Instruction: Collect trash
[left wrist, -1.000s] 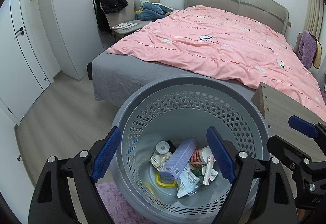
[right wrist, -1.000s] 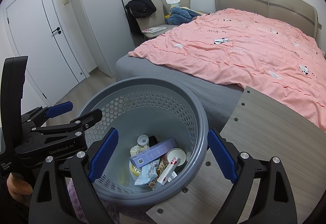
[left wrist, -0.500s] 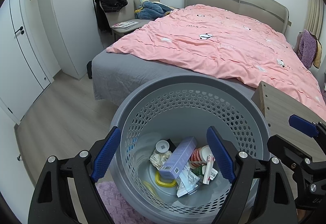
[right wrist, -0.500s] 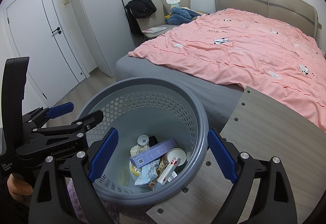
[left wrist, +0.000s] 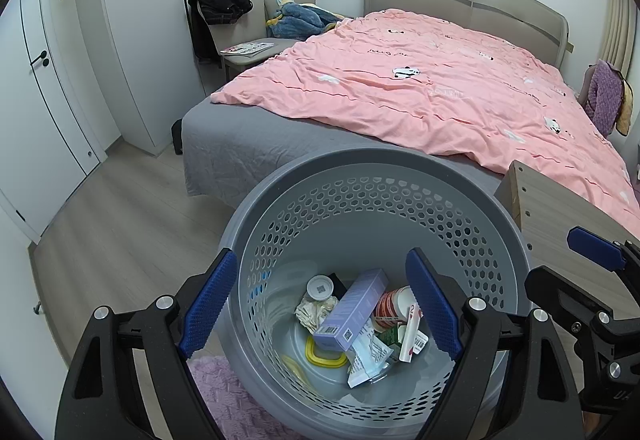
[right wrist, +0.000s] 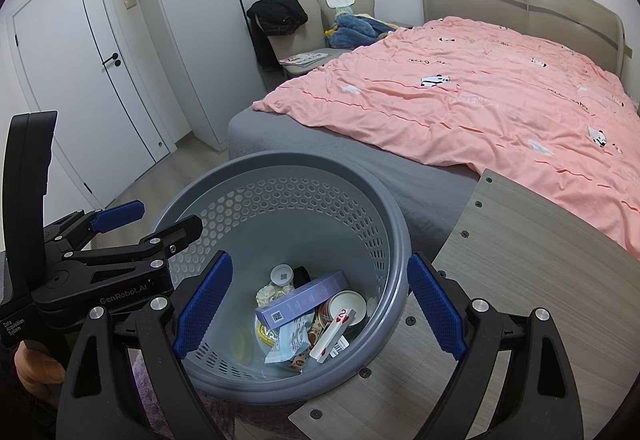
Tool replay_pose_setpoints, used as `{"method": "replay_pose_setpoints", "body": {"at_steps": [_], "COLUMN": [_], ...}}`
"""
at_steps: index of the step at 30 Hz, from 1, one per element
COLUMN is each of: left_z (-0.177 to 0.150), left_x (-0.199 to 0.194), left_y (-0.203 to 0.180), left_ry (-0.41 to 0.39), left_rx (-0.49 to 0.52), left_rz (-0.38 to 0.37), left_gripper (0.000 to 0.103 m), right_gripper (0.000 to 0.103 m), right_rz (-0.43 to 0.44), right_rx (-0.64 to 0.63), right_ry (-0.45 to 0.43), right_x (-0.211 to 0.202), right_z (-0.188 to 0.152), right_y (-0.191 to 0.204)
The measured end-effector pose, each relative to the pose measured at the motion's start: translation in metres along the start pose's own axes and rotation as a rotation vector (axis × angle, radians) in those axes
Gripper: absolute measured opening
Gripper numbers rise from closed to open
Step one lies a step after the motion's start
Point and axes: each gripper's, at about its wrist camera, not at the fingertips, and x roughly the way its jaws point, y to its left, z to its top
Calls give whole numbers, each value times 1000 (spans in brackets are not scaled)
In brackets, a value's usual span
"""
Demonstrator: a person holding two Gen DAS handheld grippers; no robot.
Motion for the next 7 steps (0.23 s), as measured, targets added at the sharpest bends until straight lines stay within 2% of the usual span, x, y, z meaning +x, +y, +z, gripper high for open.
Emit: {"method": "replay_pose_setpoints", "body": {"at_steps": [7], "left_z": [0], "left_x": [0], "left_y": [1], "left_ry": [2], "left_rx": [-2], "left_rz": [0], "left_gripper": [82], "right_gripper": [87], "right_rz": [0], "right_rx": [0], "right_ry": [0], "right_x": [0], "right_z": [0], "right_y": [0]}}
